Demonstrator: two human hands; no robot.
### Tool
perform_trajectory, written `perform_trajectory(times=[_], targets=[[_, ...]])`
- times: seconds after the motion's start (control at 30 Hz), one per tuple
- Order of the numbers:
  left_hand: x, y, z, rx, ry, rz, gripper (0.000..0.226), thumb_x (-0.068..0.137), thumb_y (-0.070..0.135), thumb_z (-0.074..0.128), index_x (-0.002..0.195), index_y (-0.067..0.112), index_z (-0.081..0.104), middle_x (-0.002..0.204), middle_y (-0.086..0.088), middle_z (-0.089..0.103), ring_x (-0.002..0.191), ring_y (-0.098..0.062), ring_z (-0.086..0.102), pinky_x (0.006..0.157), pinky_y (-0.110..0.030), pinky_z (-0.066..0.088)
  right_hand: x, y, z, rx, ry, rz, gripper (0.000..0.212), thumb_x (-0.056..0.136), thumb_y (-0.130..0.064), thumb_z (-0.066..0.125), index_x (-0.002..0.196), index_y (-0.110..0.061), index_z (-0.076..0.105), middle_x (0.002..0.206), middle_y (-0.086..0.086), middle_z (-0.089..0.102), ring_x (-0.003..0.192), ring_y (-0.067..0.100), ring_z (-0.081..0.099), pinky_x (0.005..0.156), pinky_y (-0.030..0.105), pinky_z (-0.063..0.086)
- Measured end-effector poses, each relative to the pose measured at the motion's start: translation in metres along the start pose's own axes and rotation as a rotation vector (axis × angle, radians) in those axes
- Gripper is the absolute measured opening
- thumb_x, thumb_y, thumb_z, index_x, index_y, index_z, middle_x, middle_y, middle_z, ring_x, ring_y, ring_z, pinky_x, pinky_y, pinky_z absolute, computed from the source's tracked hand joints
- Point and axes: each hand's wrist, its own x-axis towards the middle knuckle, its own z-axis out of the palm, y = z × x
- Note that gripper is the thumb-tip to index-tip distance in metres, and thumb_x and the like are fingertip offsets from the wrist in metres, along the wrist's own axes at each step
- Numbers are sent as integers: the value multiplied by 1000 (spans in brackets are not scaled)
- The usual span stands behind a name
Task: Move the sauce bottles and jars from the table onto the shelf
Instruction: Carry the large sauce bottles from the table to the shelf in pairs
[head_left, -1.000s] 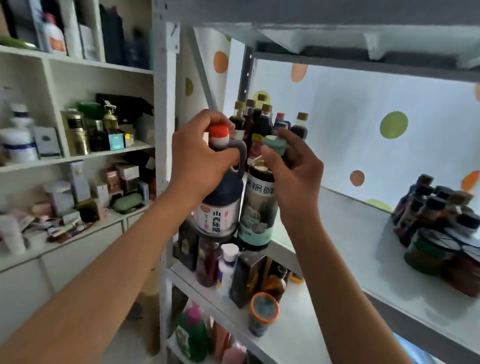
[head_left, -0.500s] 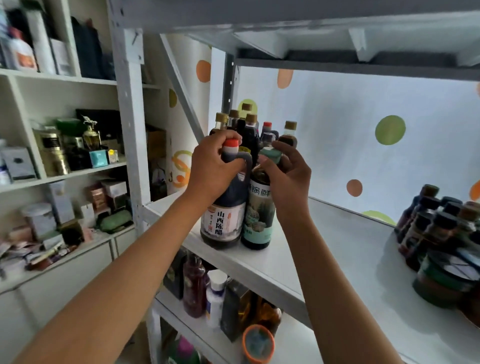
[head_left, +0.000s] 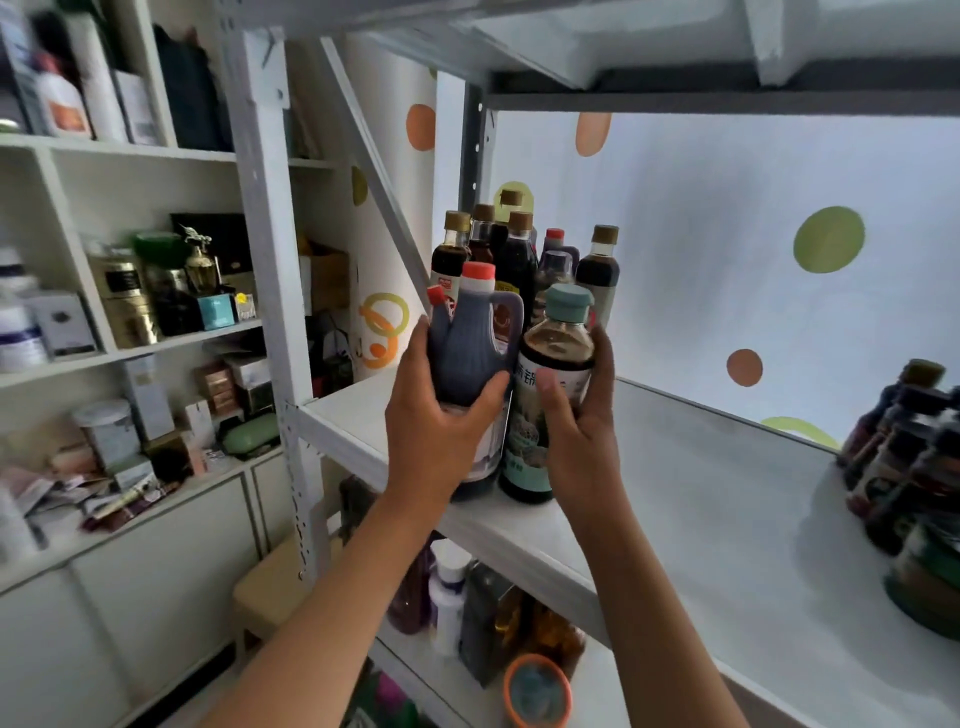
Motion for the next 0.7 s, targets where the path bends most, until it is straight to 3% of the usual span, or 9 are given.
perform_trajectory(times=[0.1,0.23,0.43,0.7], targets=[[-18,-11,-3,-68,-28,-99,86,79,52,70,149,28,27,147,8,43,131,-7,46,103,-25,47,-25,10,-3,-162,-30,62,77,98,-17,57,153,-43,9,145,-10,47,128,3,50,101,20,48],[-38,-25,-13,-178,-153,-153,78,85,36,71,149,28,27,145,9,45,131,-5,47,104,-37,48,-38,13,-10,-364,-32,201,72,95,-24,62,151,-38,18,141,-9,52,126,11,52,104,32,46],[-36,-27,-29,136,-158,-166,90,64,48,83,139,26,41,128,9,48,120,-10,50,94,-32,53,-20,-10,-21,-507,-65,349,58,85,-27,75,132,-27,41,124,-4,63,108,15,61,86,27,52],[4,-36,-13,255,-274,-232,84,61,43,88,133,22,49,128,1,61,118,-19,57,96,-36,50,8,-12,-18,-653,-42,354,54,80,-22,80,125,-19,51,123,2,65,112,23,63,91,37,55]])
